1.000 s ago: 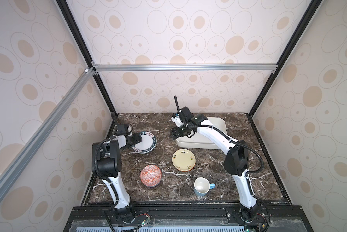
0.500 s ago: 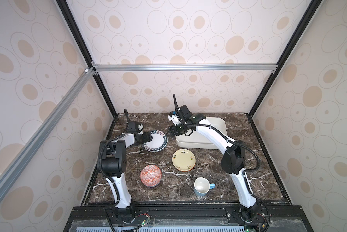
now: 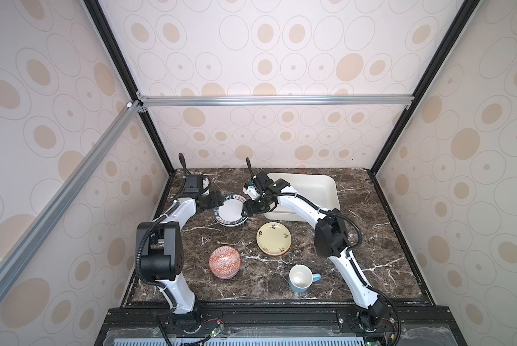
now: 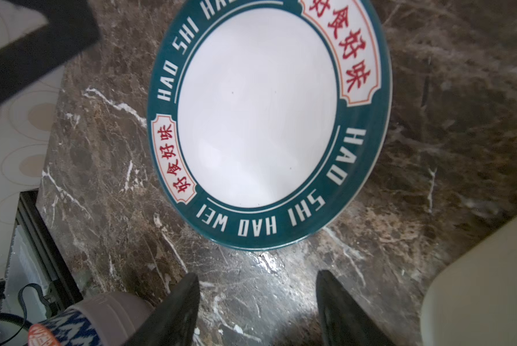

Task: Place the mixed dishes into the plastic bin

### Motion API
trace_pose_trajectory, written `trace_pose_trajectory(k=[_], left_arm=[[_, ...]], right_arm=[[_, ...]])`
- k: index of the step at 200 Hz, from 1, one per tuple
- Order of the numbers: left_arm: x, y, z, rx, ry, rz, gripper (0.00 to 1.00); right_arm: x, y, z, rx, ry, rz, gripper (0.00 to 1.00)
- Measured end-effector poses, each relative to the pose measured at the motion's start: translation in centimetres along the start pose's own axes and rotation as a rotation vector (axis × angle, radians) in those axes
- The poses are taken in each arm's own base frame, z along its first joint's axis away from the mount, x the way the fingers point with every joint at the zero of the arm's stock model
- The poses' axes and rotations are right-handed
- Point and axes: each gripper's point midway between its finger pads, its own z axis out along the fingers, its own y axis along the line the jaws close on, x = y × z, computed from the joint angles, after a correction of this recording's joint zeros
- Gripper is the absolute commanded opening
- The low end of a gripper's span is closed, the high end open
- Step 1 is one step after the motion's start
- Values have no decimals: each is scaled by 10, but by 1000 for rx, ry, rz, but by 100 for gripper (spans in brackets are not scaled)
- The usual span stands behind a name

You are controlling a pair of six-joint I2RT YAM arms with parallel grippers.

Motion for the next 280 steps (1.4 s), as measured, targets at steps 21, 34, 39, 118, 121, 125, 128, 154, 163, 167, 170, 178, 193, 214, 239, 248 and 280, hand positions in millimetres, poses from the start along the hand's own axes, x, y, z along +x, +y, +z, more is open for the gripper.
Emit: trace_pose_trajectory(k=[21,34,39,118,121,125,128,154,163,167,170,178,193,214,239,248,280], left_arm=[[4,3,0,-14,15,3,83],[6,4,0,-18,22,3,83],[6,4,0,-19,22,3,83],[7,4,0,-16,27,11,81],[7,4,0,-15,28,12,81],[7,4,1,-15,30,12,81],[7,4,1,-14,30,13,81],[10,5,6,-10,40,16,69],[13,6,9,-10,49,15,68],[14,6,11,-11,53,13,68],[15,6,12,-11,56,13,68],[17,8,15,-13,66,10,68],[23,10,21,-17,84,6,68],[31,14,27,-22,107,1,68],[37,17,32,-27,125,-2,67],[38,17,34,-28,128,-3,66],[45,21,43,-32,148,-8,58]], right_arm=[[-1,-9,3,50,0,9,64],[-1,-15,3,81,-1,17,64],[-1,-17,3,93,-1,18,64],[-12,-30,-5,189,-36,25,65],[-12,-29,-5,186,-36,25,65],[-12,-29,-5,183,-36,26,65],[-12,-28,-4,181,-35,25,65],[-15,-22,-1,136,-44,36,65],[-17,-19,2,118,-51,40,65],[-18,-18,3,110,-53,40,65],[-18,-18,4,105,-54,42,65],[-19,-17,8,93,-57,47,65],[-19,-17,15,76,-57,58,65],[-18,-20,26,64,-53,78,64],[-16,-23,33,60,-47,96,63],[-16,-24,34,56,-49,100,63],[-21,-25,34,45,-64,111,63]])
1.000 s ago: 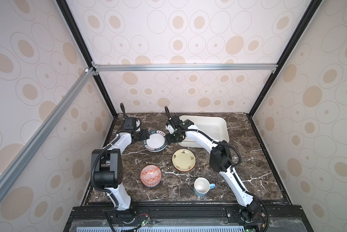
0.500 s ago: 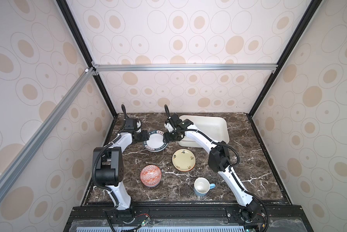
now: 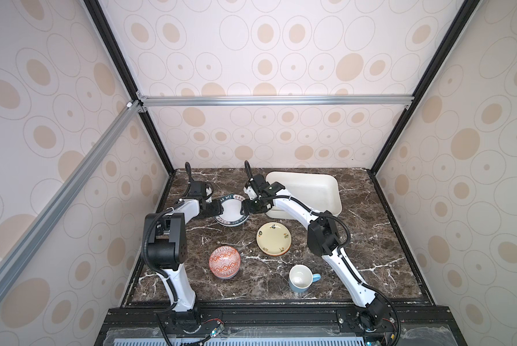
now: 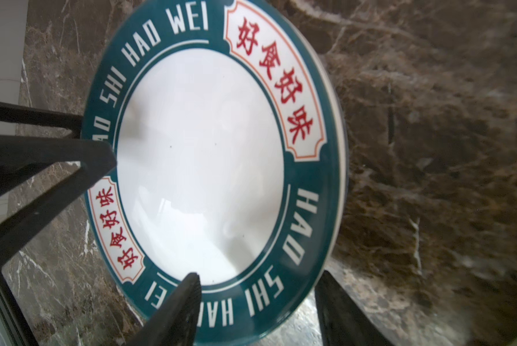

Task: Place the mixed dishes into the plastic bin

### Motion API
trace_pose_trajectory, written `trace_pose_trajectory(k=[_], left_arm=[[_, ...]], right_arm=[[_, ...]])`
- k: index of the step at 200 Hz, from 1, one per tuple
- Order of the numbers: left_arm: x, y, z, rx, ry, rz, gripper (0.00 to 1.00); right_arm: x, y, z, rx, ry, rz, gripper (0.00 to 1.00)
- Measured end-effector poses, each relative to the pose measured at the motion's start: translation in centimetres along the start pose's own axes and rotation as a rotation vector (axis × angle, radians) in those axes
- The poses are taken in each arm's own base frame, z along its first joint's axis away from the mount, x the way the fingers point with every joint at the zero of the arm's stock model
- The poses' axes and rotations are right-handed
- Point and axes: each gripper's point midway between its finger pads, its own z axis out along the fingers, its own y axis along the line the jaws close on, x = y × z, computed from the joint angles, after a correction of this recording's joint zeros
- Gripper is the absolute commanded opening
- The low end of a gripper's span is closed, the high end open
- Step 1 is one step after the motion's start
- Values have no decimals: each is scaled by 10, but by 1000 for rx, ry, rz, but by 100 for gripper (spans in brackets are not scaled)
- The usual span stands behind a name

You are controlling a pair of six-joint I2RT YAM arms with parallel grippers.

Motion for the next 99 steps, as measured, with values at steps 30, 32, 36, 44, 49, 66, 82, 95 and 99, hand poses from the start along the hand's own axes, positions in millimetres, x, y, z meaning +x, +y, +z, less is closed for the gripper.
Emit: trace_pose_trajectory(k=[30,32,36,44,49,66,82,95,99], left_arm=[[5,2,7,3,20,-3,49],[6,2,7,3,22,-5,48],[6,2,8,3,24,-4,47],[7,2,9,6,27,-6,46],[6,2,9,7,27,-5,46],[4,2,9,3,24,-4,49],[4,4,8,-12,23,-3,52],[3,7,7,-30,24,0,53],[2,8,7,-37,23,2,54]], right_arm=[[-8,-2,-2,-9,-25,18,63],[-9,-3,-2,-9,-27,20,63],[-9,-3,-2,-10,-30,21,63],[-11,-4,-2,-10,-35,26,63],[-12,-5,-2,-10,-37,28,63],[-13,-7,-2,-10,-42,34,63],[-13,-7,-2,-7,-43,34,63],[-14,-8,-2,-4,-44,34,63],[-14,-8,-2,-4,-44,34,63]])
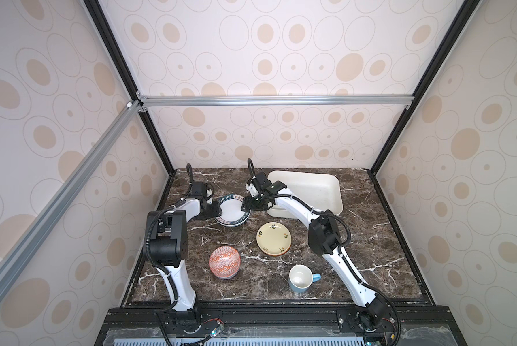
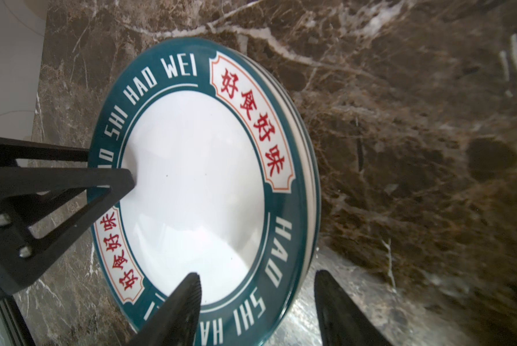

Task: Place the mixed dishes into the plastic bin

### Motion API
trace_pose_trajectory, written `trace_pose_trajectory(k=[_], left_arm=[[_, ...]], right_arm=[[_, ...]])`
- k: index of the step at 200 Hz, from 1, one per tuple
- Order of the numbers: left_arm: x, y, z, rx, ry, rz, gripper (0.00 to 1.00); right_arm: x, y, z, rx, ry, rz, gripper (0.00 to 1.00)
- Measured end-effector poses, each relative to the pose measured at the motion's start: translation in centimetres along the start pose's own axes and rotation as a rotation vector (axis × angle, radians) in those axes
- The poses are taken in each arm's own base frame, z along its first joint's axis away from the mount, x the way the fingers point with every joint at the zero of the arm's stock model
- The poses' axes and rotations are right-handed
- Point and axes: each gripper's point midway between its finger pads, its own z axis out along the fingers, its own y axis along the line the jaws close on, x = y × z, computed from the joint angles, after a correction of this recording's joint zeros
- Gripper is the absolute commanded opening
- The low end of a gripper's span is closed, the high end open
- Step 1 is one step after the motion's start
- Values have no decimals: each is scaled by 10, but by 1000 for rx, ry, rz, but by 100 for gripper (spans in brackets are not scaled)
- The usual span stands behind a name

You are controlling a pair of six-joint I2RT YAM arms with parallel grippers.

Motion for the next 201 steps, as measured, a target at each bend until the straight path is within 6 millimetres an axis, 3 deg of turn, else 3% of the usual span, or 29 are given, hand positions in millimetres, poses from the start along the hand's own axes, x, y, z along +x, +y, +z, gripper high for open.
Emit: trace_pose_trajectory(k=[41,85,149,201], left_arm=[[-10,5,-6,-40,-17,6,53],[-27,-3,-19,-24,-64,10,44],[-27,-11,-20,21,-61,-6,28],[-23,-13,-17,41,-56,-11,25]], right_arm=[[0,-1,0,4,-2,-1,62],[-1,-3,0,15,-6,-7,56],[0,-5,1,22,-2,-13,56],[5,-9,3,36,13,-17,56]])
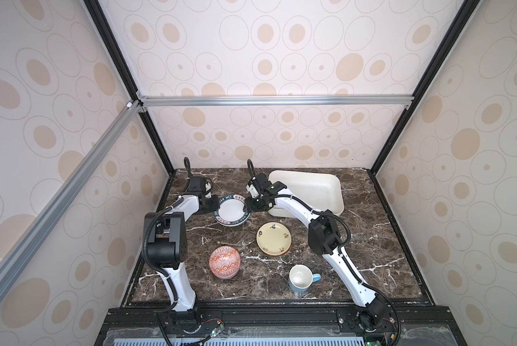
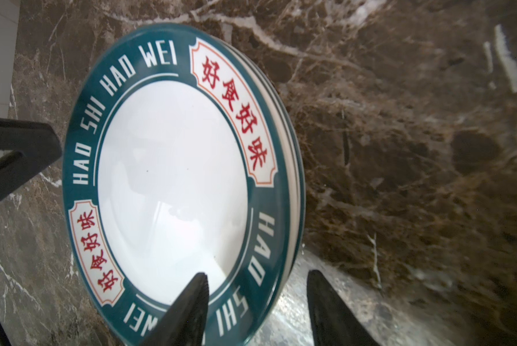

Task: Place the mixed dishes into the plastic bin

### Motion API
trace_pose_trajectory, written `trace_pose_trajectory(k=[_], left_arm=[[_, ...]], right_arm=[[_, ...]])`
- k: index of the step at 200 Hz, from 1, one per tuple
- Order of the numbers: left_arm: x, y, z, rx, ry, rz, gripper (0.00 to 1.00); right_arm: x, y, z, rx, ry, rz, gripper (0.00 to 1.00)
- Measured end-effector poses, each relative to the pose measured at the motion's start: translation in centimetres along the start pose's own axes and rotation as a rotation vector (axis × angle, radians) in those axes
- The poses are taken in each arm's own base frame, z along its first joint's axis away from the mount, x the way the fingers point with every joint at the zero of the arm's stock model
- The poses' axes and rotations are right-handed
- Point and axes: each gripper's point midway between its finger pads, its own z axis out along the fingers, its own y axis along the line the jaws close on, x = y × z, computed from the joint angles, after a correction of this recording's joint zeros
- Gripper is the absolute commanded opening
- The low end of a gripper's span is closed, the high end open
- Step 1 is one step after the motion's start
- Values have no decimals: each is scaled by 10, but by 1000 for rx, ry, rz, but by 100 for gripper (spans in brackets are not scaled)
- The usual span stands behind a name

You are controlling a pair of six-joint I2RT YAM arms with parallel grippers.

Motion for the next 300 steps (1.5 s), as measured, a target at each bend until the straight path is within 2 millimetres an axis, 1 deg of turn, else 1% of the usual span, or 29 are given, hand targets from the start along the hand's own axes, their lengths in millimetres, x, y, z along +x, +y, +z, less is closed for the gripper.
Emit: trace_pose_trajectory(k=[34,70,90,173,229,300], left_arm=[[8,0,6,14,17,-8,26],[9,-2,10,29,19,-8,24],[9,-2,10,32,20,-8,25],[3,8,0,-38,-2,6,25],[1,13,-1,-58,-9,2,25],[1,11,-1,-45,-6,1,24]], right_arm=[[6,-4,4,12,18,1,56],[6,-5,4,12,18,2,56],[7,-6,4,15,18,-1,56],[7,-6,3,16,18,-4,56],[7,-6,3,16,18,-4,56],[7,-6,3,17,18,-4,56]])
